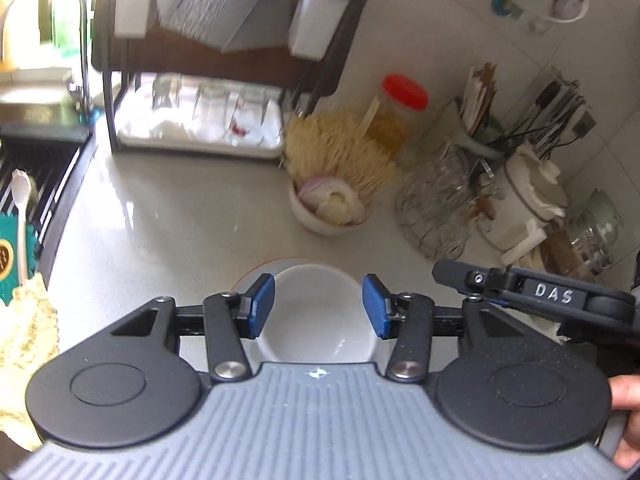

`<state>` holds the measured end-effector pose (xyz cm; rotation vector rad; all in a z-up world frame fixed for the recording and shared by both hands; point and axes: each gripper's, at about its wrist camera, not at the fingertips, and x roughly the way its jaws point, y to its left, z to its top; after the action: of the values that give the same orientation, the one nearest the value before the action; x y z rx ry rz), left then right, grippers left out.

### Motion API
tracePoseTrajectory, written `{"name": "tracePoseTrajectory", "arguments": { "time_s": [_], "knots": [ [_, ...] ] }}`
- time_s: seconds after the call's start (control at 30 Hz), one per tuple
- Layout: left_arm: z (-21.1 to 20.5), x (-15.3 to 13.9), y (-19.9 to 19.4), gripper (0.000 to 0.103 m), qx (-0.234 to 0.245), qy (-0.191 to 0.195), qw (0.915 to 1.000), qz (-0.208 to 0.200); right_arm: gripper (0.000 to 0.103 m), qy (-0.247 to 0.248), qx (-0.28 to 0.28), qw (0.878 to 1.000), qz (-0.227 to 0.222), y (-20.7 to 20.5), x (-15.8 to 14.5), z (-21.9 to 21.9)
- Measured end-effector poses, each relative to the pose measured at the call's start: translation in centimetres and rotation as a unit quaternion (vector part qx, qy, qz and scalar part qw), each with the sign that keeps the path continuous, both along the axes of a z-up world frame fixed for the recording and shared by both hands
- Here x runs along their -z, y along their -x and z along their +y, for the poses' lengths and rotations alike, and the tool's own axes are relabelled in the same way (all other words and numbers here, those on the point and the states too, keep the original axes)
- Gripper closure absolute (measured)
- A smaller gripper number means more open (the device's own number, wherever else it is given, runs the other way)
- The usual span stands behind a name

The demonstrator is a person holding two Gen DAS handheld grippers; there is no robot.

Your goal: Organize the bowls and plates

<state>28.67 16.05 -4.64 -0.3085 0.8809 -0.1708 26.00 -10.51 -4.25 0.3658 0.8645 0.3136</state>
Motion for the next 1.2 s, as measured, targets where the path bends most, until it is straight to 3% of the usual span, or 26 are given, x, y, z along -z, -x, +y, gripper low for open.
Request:
{"name": "tracePoseTrajectory", "arguments": {
  "time_s": [0.17, 0.3, 0.53, 0.67, 0.87, 1.2],
  "knots": [
    [-1.7, -2.9, 3.1, 0.048, 0.001, -0.01, 0.9994, -0.035, 0.055, -0.001, -0.005, 0.999, -0.051, 2.8, -3.2, -1.3],
    [-2.8, -4.5, 6.3, 0.048, -0.018, -0.026, 0.9977, -0.059, 0.054, -0.018, -0.014, 0.998, -0.063, 5.3, -4.8, -2.0],
    [-3.8, -5.7, 11.9, 0.048, -0.042, -0.027, 0.9959, -0.076, 0.054, -0.018, -0.036, 0.992, -0.116, 10.5, -6.8, -2.7],
    [-4.6, -6.4, 14.8, 0.048, -0.055, -0.034, 0.994, -0.089, 0.054, 0.006, -0.05, 0.988, -0.147, 13.1, -7.6, -3.3],
    [-6.0, -7.3, 18.4, 0.048, -0.068, -0.045, 0.9915, -0.101, 0.054, 0.018, -0.059, 0.987, -0.146, 15.4, -7.2, -4.6],
    [-7.2, -6.5, 22.0, 0.048, -0.068, -0.047, 0.9927, -0.087, 0.054, 0.036, -0.064, 0.988, -0.138, 18.6, -6.4, -5.5]
  ]
}}
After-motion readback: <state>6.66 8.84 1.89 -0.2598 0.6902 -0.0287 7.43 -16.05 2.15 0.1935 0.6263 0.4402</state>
